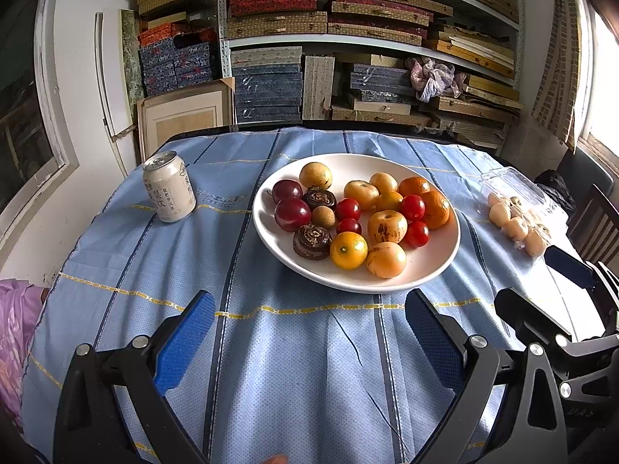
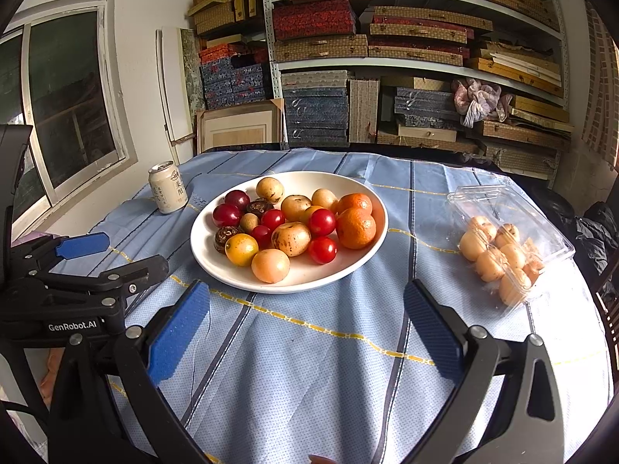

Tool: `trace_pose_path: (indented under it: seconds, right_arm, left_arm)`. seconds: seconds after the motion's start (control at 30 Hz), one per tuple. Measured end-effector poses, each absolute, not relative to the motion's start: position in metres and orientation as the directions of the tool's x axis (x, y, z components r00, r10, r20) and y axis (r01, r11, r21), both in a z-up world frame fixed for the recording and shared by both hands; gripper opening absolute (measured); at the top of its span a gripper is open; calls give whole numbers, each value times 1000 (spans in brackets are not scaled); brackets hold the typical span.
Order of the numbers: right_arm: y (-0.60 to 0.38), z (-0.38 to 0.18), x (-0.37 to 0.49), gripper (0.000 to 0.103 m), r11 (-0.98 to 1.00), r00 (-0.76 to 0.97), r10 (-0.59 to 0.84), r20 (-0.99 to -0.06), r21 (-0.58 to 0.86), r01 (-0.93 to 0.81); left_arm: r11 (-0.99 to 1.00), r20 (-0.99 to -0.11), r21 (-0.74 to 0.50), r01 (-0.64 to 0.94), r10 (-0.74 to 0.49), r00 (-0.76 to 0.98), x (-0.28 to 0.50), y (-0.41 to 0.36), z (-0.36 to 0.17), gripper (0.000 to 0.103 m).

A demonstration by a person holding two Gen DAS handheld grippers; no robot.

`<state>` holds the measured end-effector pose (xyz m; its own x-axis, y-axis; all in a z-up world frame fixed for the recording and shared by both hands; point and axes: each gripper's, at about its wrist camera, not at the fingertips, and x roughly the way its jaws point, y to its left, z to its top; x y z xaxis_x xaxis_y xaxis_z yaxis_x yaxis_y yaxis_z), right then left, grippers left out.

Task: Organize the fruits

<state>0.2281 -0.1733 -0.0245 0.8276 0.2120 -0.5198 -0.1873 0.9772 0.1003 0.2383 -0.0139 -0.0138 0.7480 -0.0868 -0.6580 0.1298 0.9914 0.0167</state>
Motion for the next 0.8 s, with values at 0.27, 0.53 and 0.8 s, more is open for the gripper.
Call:
trace_pose_path:
  seconds: [0.27,0.53,0.8]
  right_arm:
    - [-173,-25,228,99,977,828,213,-519,101,-187]
    - [-172,-25,228,99,977,828,212,-519,101,-187]
    - [-172,-25,228,99,977,827,213,-520,101,-188]
  left_arm:
    - [992,-663,-1,125,-94,743,239,-13,-14,99]
    - [992,-666,-5,125,-96,739,239,-12,-14,99]
    - [991,-674,-22,134,-114,730,239,-13,-13,99]
